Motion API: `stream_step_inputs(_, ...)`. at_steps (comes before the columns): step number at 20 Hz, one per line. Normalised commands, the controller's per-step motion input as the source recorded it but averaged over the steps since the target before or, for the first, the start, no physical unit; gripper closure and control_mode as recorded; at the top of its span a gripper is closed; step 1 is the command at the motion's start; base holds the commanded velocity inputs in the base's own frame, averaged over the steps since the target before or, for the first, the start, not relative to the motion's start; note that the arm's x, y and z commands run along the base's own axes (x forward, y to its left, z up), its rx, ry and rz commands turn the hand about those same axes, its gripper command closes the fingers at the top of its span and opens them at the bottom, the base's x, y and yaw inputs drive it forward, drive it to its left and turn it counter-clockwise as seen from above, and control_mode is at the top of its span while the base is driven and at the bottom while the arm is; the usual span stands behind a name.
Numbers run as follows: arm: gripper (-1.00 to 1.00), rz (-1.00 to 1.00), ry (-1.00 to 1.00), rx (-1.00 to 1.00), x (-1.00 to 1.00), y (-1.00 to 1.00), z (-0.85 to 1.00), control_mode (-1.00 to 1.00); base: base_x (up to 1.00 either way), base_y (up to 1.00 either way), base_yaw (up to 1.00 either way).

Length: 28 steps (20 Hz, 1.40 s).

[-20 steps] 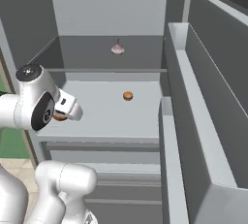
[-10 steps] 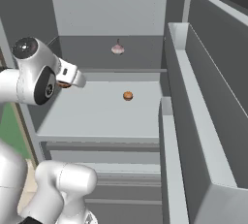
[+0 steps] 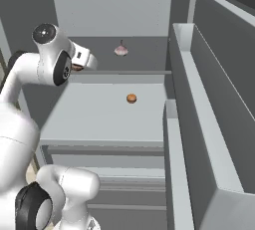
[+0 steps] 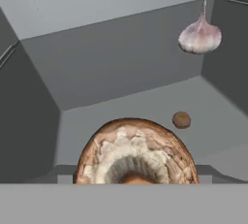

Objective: Place the mushroom in the correct fridge rack based on whether it is a fruit or vegetable. Finally, close the fridge door.

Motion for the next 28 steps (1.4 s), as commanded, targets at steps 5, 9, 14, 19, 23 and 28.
stream_step_inputs(5,1.00,0.00,0.00,0.00,0.99,0.00,-0.01,-1.00,0.00,0.00,0.00)
stream_step_inputs(9,1.00,0.00,0.00,-0.01,1.00,0.00,-0.21,-1.00,0.00,0.00,0.00)
stream_step_inputs(14,1.00,0.00,0.01,-0.02,0.84,0.04,-0.31,-1.00,0.00,0.00,0.00)
stream_step_inputs(19,-1.00,0.00,0.04,-0.02,0.51,0.06,-0.39,-1.00,0.00,0.00,0.00)
stream_step_inputs(23,-1.00,0.02,-0.06,0.00,-0.02,0.00,-0.19,-1.00,0.00,0.00,0.00)
stream_step_inputs(28,-1.00,0.01,-0.11,0.00,-0.32,0.00,0.02,-1.00,0.00,0.00,0.00)
